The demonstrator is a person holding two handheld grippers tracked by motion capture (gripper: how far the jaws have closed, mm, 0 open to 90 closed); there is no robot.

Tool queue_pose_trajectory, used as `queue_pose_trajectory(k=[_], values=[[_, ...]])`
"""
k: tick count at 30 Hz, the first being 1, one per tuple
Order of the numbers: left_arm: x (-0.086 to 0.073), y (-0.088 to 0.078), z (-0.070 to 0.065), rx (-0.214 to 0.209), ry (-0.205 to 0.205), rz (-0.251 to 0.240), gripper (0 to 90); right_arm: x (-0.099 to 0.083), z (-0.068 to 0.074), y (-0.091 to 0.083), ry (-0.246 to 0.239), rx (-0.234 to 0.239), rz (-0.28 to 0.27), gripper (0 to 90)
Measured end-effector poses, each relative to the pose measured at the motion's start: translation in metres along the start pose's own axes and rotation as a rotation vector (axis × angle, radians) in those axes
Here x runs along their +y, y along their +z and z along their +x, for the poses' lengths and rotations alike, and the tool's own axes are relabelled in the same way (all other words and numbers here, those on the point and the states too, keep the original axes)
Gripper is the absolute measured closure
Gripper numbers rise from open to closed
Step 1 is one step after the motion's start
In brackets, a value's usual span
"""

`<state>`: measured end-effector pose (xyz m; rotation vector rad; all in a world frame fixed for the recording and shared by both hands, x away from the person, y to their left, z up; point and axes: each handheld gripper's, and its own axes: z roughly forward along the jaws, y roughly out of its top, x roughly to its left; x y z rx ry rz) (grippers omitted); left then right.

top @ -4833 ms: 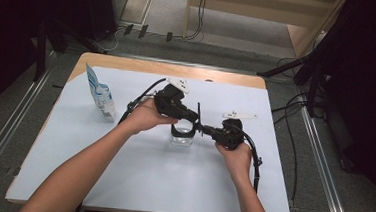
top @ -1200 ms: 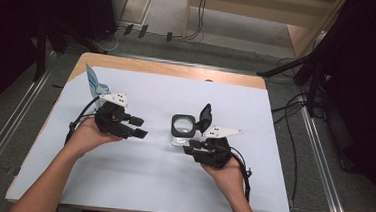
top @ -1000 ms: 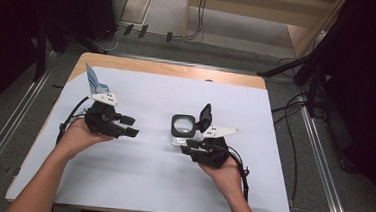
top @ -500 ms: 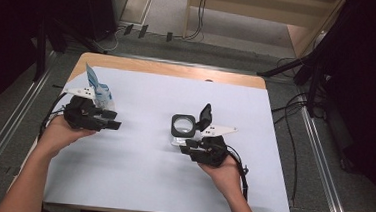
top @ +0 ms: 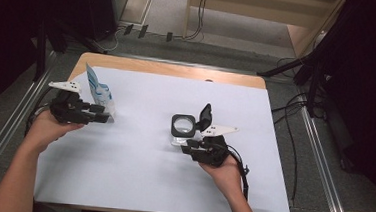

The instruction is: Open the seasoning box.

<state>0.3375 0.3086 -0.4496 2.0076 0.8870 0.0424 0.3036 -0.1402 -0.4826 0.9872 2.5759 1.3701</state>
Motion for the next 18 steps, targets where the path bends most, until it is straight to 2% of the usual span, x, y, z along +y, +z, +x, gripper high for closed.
queue_pose_trajectory(k=[3, 7, 10, 13, 14, 17, 18], values=[[0.001, -0.01, 0.01, 0.024, -0.01, -0.006, 48.3, -0.001, 0.002, 0.0, -0.001, 0.001, 0.006, 66.5], [0.001, -0.018, 0.018, 0.035, -0.036, -0.028, 48.3, -0.001, 0.001, 0.0, -0.002, -0.005, 0.006, 66.5], [0.004, -0.029, 0.029, 0.076, -0.052, -0.027, 48.3, -0.002, 0.0, -0.001, 0.008, -0.007, 0.006, 66.5], [0.006, -0.034, 0.035, 0.08, -0.061, -0.045, 48.3, -0.002, 0.0, 0.0, 0.008, -0.008, 0.01, 66.5], [0.011, -0.038, 0.039, 0.097, -0.06, -0.049, 48.3, -0.002, -0.001, 0.0, 0.01, -0.007, 0.012, 66.5], [0.014, -0.041, 0.043, 0.103, -0.052, -0.053, 47.9, -0.002, -0.001, 0.001, 0.012, -0.006, 0.014, 66.5], [0.017, -0.044, 0.05, 0.088, -0.057, -0.068, 47.6, -0.002, -0.001, 0.002, 0.011, -0.007, 0.015, 66.5]])
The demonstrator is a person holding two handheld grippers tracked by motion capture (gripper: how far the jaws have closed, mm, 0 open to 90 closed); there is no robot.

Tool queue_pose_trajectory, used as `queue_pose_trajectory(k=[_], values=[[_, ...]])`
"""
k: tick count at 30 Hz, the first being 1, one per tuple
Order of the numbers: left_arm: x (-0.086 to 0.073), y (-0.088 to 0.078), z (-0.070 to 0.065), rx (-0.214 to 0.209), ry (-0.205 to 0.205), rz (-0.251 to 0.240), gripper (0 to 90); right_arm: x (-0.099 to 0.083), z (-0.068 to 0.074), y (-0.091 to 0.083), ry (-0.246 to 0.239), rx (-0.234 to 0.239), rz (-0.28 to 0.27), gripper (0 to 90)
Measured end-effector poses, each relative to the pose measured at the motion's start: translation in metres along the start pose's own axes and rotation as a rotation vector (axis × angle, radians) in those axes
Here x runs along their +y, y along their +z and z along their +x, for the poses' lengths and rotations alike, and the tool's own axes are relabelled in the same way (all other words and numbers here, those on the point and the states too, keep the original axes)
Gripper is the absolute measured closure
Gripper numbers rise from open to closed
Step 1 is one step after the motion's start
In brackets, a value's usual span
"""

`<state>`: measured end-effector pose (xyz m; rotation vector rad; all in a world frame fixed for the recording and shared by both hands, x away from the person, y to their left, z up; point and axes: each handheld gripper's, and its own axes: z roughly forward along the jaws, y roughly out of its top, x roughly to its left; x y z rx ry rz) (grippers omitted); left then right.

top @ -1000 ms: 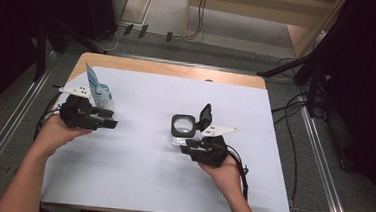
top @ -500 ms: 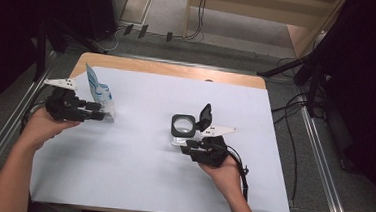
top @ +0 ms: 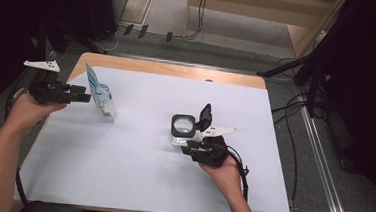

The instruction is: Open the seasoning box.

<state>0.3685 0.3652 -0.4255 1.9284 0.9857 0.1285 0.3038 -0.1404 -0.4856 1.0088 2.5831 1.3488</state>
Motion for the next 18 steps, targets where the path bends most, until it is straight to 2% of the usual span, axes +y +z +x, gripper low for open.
queue_pose_trajectory(k=[4, 8, 13, 18], values=[[0.007, -0.003, 0.006, 0.007, 0.006, -0.007, 46.6, 0.0, 0.0, 0.0, 0.003, 0.001, 0.002, 66.5], [0.018, -0.004, 0.01, 0.003, 0.015, -0.011, 40.4, 0.0, -0.001, 0.001, 0.003, 0.0, 0.005, 66.5], [0.034, 0.003, 0.012, 0.001, 0.035, -0.002, 33.2, 0.0, -0.002, 0.002, 0.008, 0.0, 0.006, 66.5], [0.039, 0.01, 0.015, -0.022, 0.043, -0.008, 28.4, 0.0, -0.002, 0.001, 0.009, -0.002, 0.008, 66.5]])
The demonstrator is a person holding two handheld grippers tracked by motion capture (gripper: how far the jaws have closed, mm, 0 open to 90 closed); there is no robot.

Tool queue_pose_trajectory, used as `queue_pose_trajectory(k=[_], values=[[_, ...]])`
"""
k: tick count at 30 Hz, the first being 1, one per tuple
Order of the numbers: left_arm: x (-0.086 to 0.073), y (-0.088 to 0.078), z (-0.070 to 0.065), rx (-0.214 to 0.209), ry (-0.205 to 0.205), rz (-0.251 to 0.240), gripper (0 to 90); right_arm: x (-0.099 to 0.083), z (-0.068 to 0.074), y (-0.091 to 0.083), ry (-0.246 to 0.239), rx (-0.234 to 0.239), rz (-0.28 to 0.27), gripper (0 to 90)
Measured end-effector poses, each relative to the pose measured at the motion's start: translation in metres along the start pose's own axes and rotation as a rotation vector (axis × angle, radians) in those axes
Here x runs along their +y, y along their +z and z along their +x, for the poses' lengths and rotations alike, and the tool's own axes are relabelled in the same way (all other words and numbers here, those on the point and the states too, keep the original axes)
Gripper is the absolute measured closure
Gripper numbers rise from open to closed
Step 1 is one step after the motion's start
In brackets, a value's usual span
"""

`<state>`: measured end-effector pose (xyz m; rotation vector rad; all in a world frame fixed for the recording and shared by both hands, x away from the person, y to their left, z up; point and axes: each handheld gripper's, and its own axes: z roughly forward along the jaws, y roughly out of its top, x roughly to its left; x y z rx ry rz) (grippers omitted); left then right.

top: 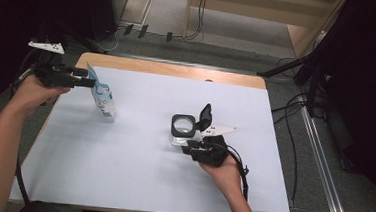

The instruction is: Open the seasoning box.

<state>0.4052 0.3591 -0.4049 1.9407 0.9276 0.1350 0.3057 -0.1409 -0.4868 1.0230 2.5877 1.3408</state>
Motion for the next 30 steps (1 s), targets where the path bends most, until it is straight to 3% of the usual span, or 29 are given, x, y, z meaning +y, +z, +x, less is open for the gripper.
queue_pose_trajectory(k=[1, 6, 11, 18, 19, 24, 30], values=[[0.002, 0.003, 0.001, -0.024, 0.0, 0.004, 27.6, 0.0, 0.0, 0.0, 0.001, 0.001, 0.001, 66.5], [0.004, 0.007, 0.003, -0.058, 0.007, 0.006, 24.3, 0.0, 0.0, 0.001, 0.001, 0.002, 0.0, 66.5], [0.007, 0.016, -0.002, -0.093, 0.04, 0.017, 23.8, 0.0, 0.0, 0.001, -0.004, 0.002, -0.001, 66.5], [0.008, 0.018, -0.008, -0.087, 0.074, 0.024, 37.6, 0.0, 0.0, 0.001, -0.003, 0.001, -0.002, 66.6], [0.008, 0.018, -0.009, -0.083, 0.083, 0.023, 45.0, 0.0, -0.001, 0.002, -0.005, 0.001, -0.001, 66.6], [0.008, 0.016, -0.009, -0.076, 0.093, 0.029, 55.1, 0.0, 0.0, 0.002, -0.003, 0.001, 0.0, 66.7], [0.007, 0.014, -0.014, -0.045, 0.12, 0.036, 73.8, 0.0, -0.001, 0.002, -0.001, -0.003, 0.0, 67.0]])
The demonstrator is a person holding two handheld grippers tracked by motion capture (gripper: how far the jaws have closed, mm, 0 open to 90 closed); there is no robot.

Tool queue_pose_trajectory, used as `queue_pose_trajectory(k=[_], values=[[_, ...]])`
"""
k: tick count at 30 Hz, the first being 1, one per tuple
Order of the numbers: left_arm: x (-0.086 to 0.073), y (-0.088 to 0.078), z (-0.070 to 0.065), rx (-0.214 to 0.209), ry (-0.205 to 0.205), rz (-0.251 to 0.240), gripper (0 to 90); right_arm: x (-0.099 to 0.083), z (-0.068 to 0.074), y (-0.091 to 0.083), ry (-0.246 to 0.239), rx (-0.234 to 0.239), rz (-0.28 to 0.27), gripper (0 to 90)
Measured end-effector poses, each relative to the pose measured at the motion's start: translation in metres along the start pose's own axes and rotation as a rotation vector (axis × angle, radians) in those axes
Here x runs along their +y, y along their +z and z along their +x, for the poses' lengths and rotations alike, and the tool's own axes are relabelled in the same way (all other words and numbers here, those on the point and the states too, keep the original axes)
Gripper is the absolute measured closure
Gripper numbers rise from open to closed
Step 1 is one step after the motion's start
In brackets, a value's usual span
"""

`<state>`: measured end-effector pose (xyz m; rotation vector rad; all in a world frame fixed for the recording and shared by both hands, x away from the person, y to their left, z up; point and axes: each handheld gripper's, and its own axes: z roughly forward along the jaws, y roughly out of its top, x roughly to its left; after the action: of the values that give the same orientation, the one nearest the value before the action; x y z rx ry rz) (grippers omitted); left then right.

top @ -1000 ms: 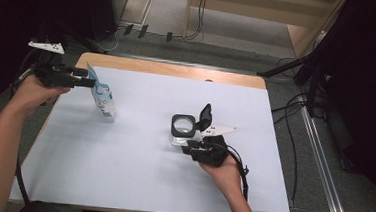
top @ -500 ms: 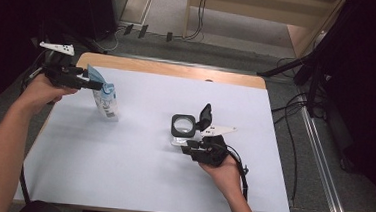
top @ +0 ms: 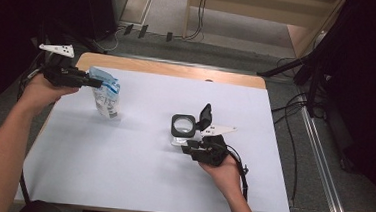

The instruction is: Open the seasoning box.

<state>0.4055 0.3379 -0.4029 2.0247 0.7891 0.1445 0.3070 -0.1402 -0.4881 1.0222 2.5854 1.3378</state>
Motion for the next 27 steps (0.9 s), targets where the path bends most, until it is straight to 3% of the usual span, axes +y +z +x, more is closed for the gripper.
queue_pose_trajectory(k=[6, 15, 22, 27], values=[[0.002, -0.001, -0.008, 0.004, 0.013, 0.016, 81.4, 0.0, 0.0, 0.0, 0.0, -0.002, -0.002, 67.4], [-0.005, -0.002, -0.018, -0.009, -0.018, -0.038, 85.6, 0.0, 0.0, 0.001, -0.001, 0.0, -0.001, 67.9], [-0.01, -0.005, -0.014, -0.024, -0.012, -0.035, 83.5, 0.0, 0.001, 0.002, -0.005, -0.002, -0.001, 67.9], [-0.012, -0.005, -0.012, -0.027, 0.01, -0.029, 72.8, 0.0, 0.001, 0.002, -0.005, -0.002, 0.002, 67.9]])
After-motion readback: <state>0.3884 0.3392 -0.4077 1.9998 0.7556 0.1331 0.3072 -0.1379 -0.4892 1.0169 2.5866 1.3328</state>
